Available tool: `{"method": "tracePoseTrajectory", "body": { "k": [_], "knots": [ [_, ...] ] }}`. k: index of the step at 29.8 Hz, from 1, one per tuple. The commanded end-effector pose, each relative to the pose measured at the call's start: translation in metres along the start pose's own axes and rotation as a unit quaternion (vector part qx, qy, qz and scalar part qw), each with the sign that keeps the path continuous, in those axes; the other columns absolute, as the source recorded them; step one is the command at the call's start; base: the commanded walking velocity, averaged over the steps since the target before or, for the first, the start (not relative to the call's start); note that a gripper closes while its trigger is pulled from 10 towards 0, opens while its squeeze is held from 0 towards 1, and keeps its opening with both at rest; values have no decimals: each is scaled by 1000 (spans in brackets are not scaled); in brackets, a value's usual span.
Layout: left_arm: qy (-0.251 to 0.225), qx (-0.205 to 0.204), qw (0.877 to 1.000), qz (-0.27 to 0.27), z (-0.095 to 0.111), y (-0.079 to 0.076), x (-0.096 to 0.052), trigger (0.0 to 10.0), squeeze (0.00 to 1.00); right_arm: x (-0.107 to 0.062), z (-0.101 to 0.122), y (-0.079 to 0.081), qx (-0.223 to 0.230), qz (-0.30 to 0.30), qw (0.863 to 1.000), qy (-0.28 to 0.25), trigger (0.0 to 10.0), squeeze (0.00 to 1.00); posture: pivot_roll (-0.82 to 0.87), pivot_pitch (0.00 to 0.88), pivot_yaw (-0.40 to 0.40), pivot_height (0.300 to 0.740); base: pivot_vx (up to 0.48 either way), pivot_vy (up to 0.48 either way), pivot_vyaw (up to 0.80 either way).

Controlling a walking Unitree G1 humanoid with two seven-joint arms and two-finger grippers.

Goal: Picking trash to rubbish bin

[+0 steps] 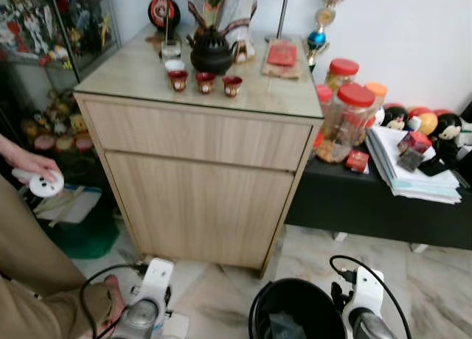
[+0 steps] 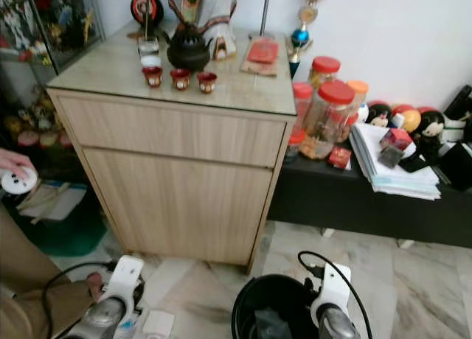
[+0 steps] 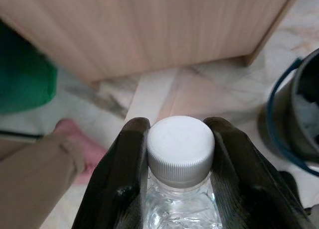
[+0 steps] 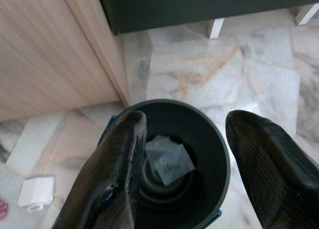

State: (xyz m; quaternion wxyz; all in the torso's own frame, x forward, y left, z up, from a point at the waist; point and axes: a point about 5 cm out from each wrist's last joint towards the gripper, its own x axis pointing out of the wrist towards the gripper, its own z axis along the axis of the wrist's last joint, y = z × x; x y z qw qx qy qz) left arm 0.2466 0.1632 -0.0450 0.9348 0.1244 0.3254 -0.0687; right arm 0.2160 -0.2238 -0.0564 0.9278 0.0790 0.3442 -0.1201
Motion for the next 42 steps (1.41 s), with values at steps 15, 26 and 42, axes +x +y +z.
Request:
{"method": "tracePoseTrajectory", "body": {
  "k": [15, 26, 42],
  "knots": [
    [8, -6, 1000, 2, -12, 2, -4, 10000, 0, -1, 0, -6, 0, -1, 1000, -6, 10000, 0, 209, 0, -94, 740, 0, 0, -719],
    [8, -12, 1000, 23, -17, 6, -7, 10000, 0, 0, 4, -2, -15, 11, 1000, -16, 10000, 0, 210, 0, -97, 740, 0, 0, -327],
    [-224, -7, 970, 92, 65, 16, -5, 10000, 0, 3, 93, 30, -67, 99, 966, -230, 10000, 0, 210, 0, -97, 740, 0, 0, 0]
  ]
}}
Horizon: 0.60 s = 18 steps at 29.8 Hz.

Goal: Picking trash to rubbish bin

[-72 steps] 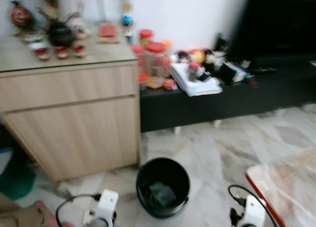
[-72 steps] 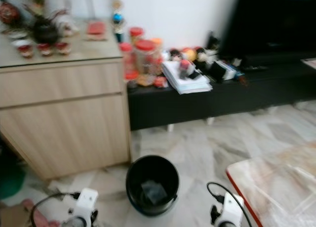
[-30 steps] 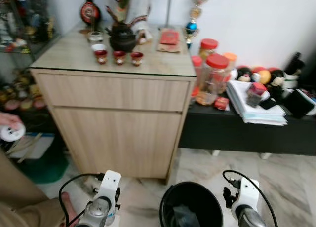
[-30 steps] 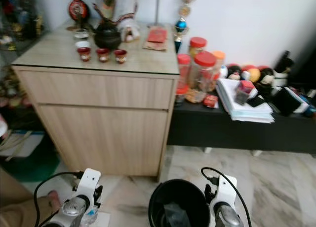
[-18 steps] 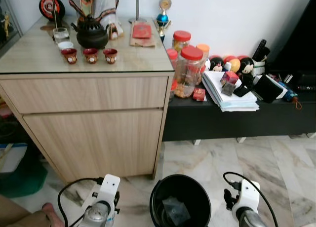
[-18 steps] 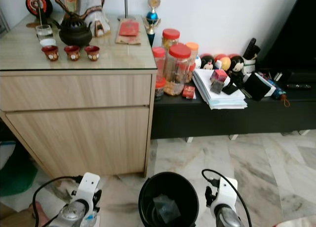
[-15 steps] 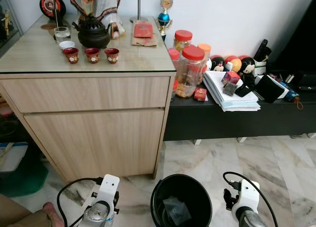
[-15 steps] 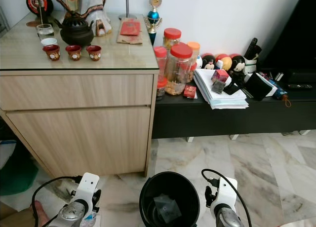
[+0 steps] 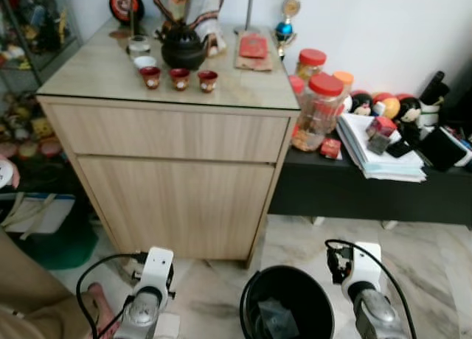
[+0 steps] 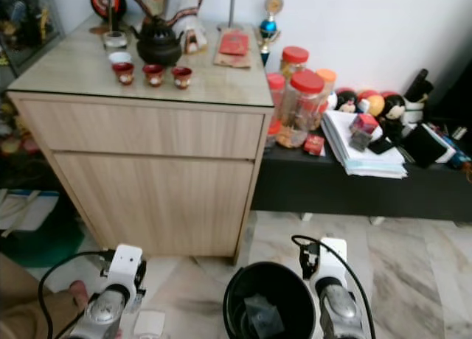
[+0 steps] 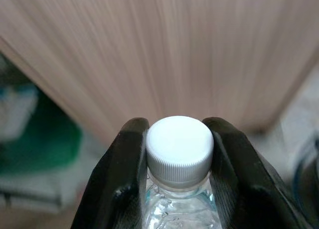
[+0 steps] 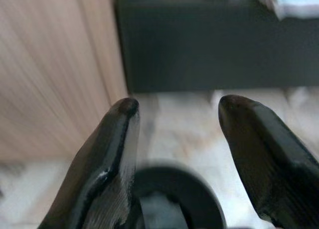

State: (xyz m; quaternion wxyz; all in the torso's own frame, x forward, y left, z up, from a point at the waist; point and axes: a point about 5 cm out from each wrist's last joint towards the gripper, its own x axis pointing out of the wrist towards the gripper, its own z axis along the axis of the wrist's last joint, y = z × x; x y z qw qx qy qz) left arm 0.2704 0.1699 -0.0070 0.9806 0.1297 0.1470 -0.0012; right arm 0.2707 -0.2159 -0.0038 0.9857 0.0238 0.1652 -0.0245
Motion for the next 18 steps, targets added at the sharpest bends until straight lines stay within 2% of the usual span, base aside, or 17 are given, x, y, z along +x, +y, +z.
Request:
{"method": "tracePoseTrajectory", "body": {
  "k": [1, 3, 5, 6, 9, 11, 12, 16, 18],
  "knots": [
    [-85, -2, 996, 8, 37, -2, 12, 10000, 0, 12, 33, 7, -7, 17, 997, -74, 10000, 0, 210, 0, -97, 740, 0, 0, 0],
    [-96, -3, 995, 12, 42, -2, 14, 10000, 0, 14, 38, 9, -7, 22, 996, -85, 10000, 0, 210, 0, -97, 740, 0, 0, 0],
    [-126, -2, 992, 18, 56, 0, 18, 10000, 0, 17, 50, 16, -7, 34, 993, -111, 10000, 0, 210, 0, -97, 740, 0, 0, 0],
    [-163, 2, 986, 21, 73, 2, 22, 10000, 0, 21, 64, 24, -9, 47, 989, -143, 10000, 0, 210, 0, -97, 740, 0, 0, 0],
    [-205, 6, 979, 22, 94, 3, 24, 10000, 0, 24, 80, 32, -11, 59, 982, -177, 10000, 0, 210, 0, -97, 740, 0, 0, 0],
    [-251, 7, 967, 30, 114, 7, 25, 10000, 0, 27, 96, 40, -10, 65, 976, -208, 10000, 0, 200, 0, -92, 740, 0, 0, 0],
    [-251, 7, 967, 30, 114, 7, 25, 10000, 0, 27, 96, 40, -10, 65, 976, -208, 10000, 0, 200, 0, -92, 740, 0, 0, 0],
    [-293, 5, 955, 46, 131, 12, 22, 10000, 0, 27, 102, 41, -1, 61, 973, -224, 10000, 0, 203, 0, -94, 740, 0, 0, 0],
    [-295, 4, 954, 47, 132, 12, 21, 10000, 0, 27, 101, 41, -2, 59, 973, -222, 10000, 0, 203, 0, -94, 740, 0, 0, 0]
  ]
}}
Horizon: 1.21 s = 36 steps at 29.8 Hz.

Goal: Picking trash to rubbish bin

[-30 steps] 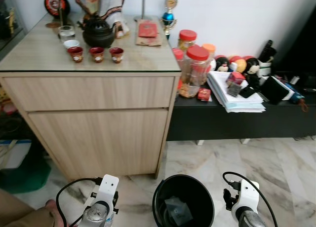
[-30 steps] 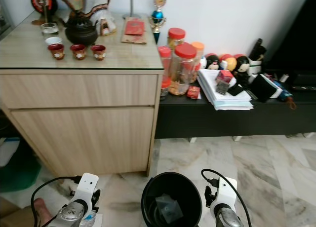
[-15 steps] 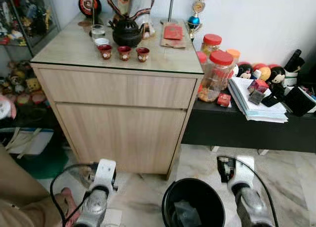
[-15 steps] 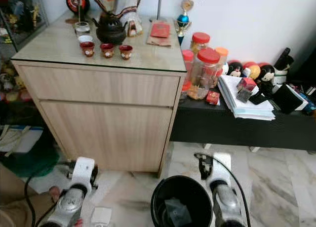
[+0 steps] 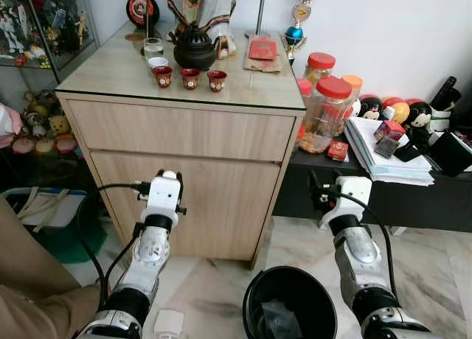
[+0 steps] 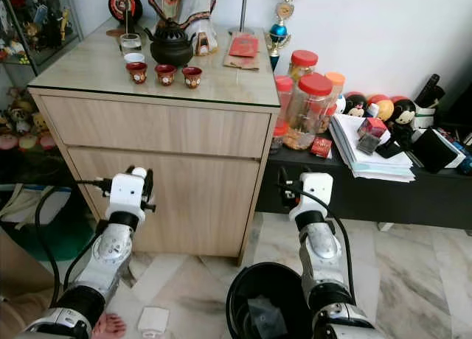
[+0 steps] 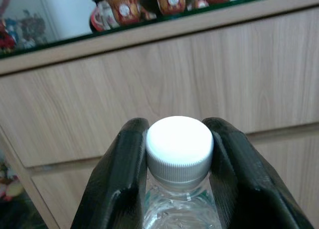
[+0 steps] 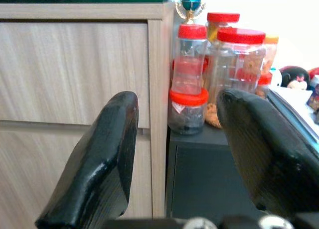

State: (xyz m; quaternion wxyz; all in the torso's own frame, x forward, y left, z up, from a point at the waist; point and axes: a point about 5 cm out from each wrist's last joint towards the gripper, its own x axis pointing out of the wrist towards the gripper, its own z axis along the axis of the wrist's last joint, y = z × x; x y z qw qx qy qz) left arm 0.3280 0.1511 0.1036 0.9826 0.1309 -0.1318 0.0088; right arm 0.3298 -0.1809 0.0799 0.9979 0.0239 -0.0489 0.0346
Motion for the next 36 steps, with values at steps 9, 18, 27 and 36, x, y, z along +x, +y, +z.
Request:
{"method": "tracePoseTrajectory", "body": {
  "k": [9, 18, 27, 36],
  "knots": [
    [-11, 2, 1000, -8, 4, -4, -2, 10000, 0, 1, 3, -1, 3, -8, 1000, -4, 10000, 0, 201, 0, -93, 740, 0, 0, -267],
    [-5, 0, 1000, -7, 3, -4, -2, 10000, 0, 1, 2, 0, -3, -3, 1000, -3, 10000, 0, 201, 0, -93, 740, 0, 0, -800],
    [-9, -2, 1000, -9, 6, -5, -1, 10000, 0, 3, 4, 4, -4, 3, 1000, -6, 10000, 0, 205, 0, -95, 740, 0, 0, -800],
    [-4, -3, 1000, -13, 6, -7, -1, 10000, 0, 4, 5, 5, -6, 3, 1000, -7, 10000, 0, 205, 0, -95, 740, 0, 0, -800]
  ]
}}
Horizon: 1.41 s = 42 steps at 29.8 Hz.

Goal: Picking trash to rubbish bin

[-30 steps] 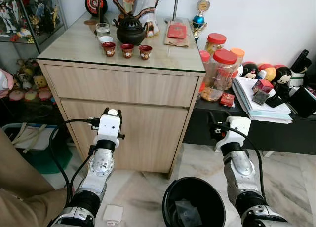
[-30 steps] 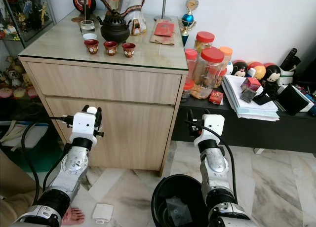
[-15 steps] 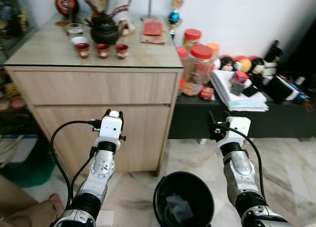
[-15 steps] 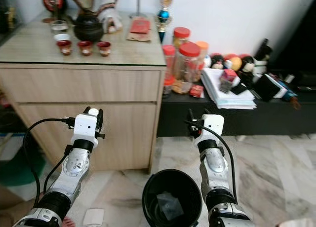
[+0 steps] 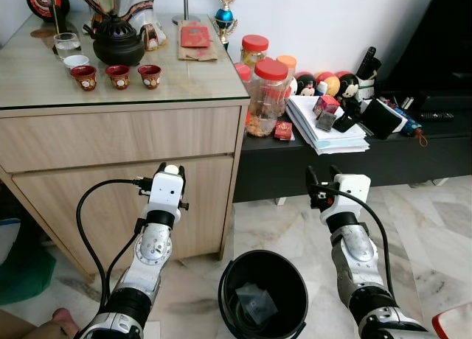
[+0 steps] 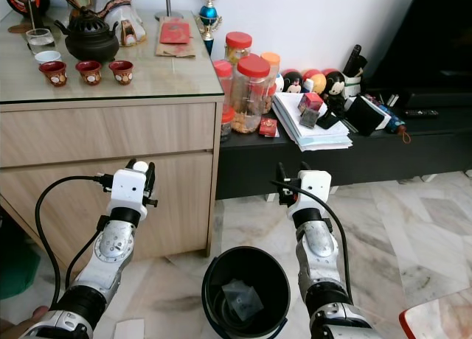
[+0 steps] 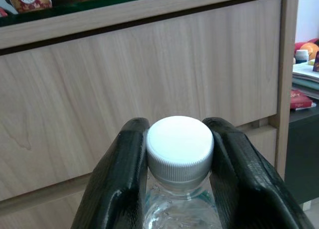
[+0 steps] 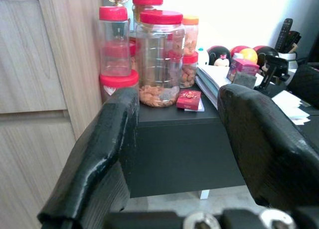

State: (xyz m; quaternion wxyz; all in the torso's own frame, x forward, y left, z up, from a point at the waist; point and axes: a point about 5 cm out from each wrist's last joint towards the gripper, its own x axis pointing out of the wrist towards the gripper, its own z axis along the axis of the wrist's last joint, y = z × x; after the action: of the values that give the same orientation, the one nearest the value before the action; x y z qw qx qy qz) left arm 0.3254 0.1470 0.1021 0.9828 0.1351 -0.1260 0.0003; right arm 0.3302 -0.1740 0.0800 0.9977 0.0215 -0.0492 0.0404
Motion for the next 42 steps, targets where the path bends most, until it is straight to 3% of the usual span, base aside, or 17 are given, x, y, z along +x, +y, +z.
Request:
{"method": "tracePoseTrajectory", "body": {
  "k": [1, 14, 20, 28, 42],
  "knots": [
    [-8, -7, 1000, -4, 5, -3, 2, 10000, 0, 3, 5, -2, -4, -3, 1000, -7, 10000, 0, 205, 0, -95, 740, 0, 0, -800],
    [2, -2, 1000, -26, 4, -8, 2, 10000, 0, 2, 4, -4, -5, -10, 1000, -5, 10000, 0, 205, 0, -95, 740, 0, 0, -492],
    [4, -3, 999, -34, 3, -11, 1, 10000, 0, 2, 4, -5, -5, -12, 1000, -3, 10000, 0, 205, 0, -95, 740, 0, 0, 0],
    [4, 16, 999, -41, 4, -13, 3, 10000, 0, 2, 4, -5, -5, -11, 1000, -2, 10000, 0, 202, 0, -92, 740, 0, -99, -800],
    [-1, 4, 999, -37, 5, -12, 3, 10000, 0, 2, 4, -4, -4, -8, 1000, -2, 10000, 0, 202, 0, -92, 740, 0, -69, -743]
  ]
}}
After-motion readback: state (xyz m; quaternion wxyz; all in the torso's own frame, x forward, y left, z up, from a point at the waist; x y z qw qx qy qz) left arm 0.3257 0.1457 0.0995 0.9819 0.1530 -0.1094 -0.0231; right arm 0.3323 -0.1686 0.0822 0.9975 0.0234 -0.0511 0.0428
